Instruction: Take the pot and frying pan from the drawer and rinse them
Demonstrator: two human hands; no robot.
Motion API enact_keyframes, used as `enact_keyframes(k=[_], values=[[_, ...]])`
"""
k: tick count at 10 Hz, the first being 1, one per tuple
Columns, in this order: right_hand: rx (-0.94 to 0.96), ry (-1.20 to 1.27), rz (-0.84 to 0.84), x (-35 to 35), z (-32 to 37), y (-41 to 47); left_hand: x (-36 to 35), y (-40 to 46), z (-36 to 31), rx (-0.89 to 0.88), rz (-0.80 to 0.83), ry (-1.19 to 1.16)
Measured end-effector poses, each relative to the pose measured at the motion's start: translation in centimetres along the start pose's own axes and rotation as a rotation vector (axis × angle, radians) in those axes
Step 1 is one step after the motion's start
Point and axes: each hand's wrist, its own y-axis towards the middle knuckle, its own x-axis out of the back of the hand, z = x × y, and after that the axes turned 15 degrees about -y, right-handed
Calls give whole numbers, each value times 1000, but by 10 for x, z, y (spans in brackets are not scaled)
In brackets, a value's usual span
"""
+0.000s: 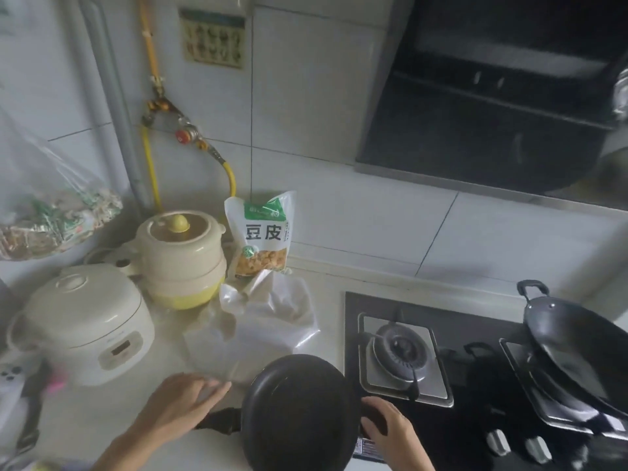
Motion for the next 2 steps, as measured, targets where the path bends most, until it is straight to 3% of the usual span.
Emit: enact_keyframes(k=[1,2], values=[[79,-20,-105,63,29,-21,49,-10,-52,-88,-142,24],[124,-123,-282,124,61,-56,92,-37,-104,-114,-418,112]])
